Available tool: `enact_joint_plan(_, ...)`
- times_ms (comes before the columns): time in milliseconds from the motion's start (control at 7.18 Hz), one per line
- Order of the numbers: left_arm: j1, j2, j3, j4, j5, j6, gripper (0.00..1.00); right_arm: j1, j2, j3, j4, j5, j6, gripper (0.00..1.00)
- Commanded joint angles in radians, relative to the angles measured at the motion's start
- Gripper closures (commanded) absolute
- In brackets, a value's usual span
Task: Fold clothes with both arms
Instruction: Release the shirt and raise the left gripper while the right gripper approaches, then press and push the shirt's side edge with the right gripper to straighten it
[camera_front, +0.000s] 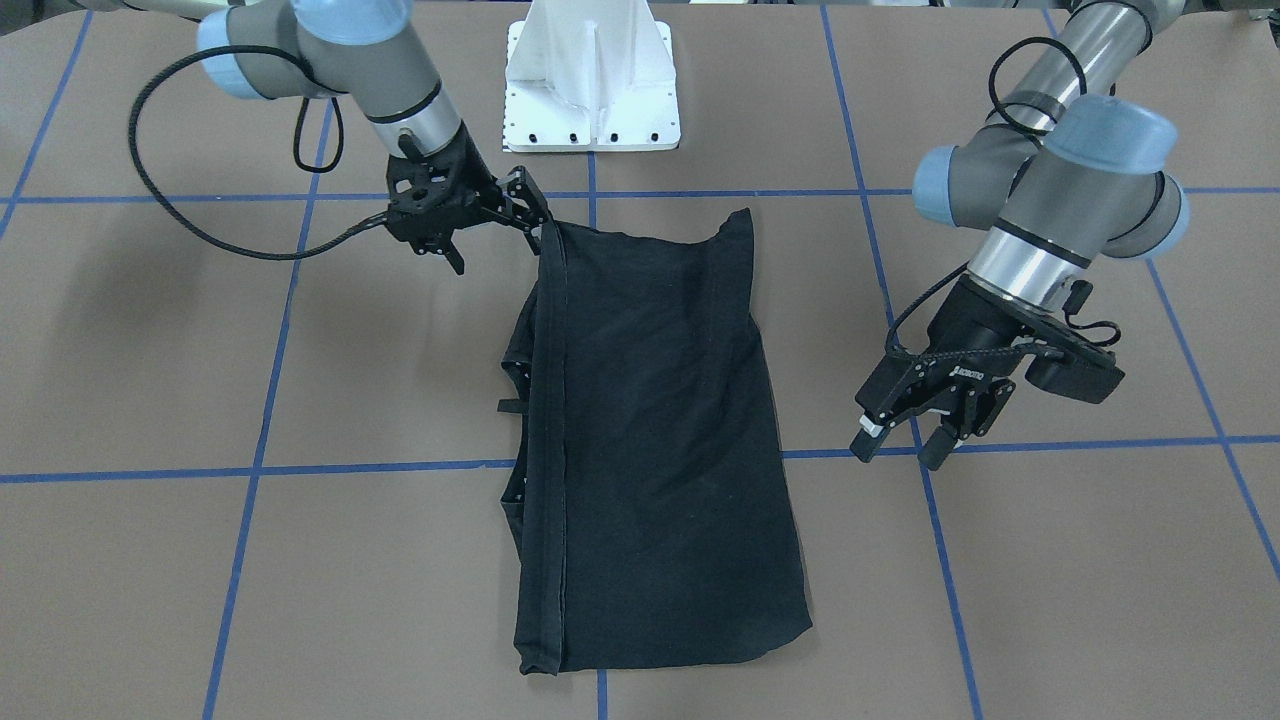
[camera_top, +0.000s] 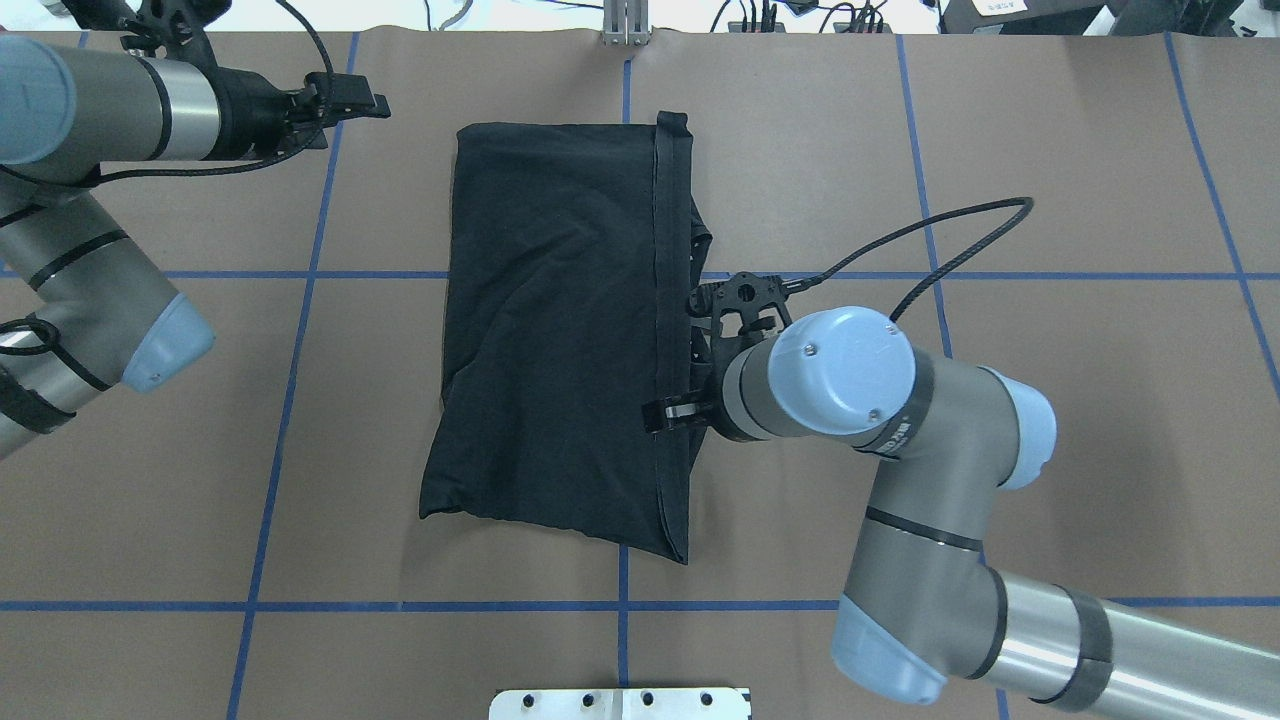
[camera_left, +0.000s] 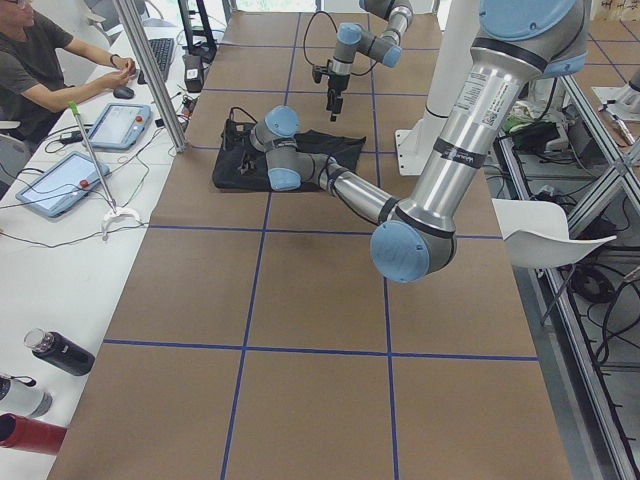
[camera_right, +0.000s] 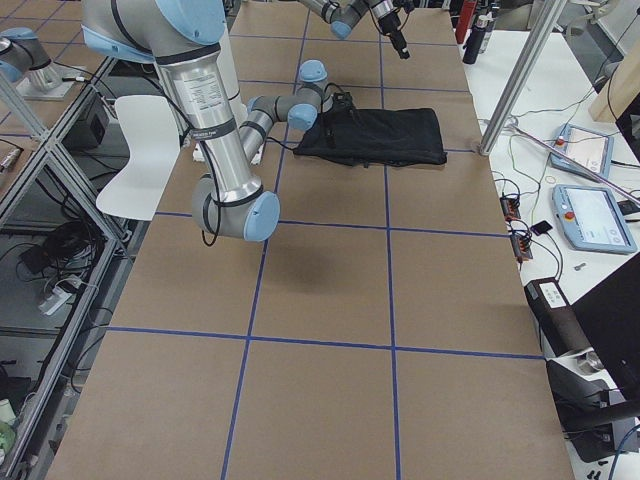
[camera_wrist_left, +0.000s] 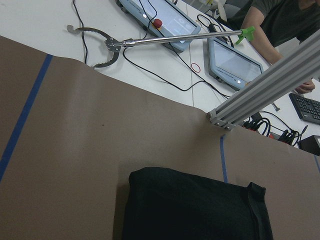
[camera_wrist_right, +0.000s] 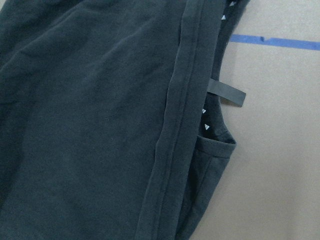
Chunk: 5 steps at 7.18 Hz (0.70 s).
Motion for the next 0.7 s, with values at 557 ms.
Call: enact_joint_plan(557, 0.002, 0.015, 0.001, -0.002, -0.014, -0.001, 0.0, -0.098, 0.076, -0.143, -0.105, -0.107, -0.018, 0.06)
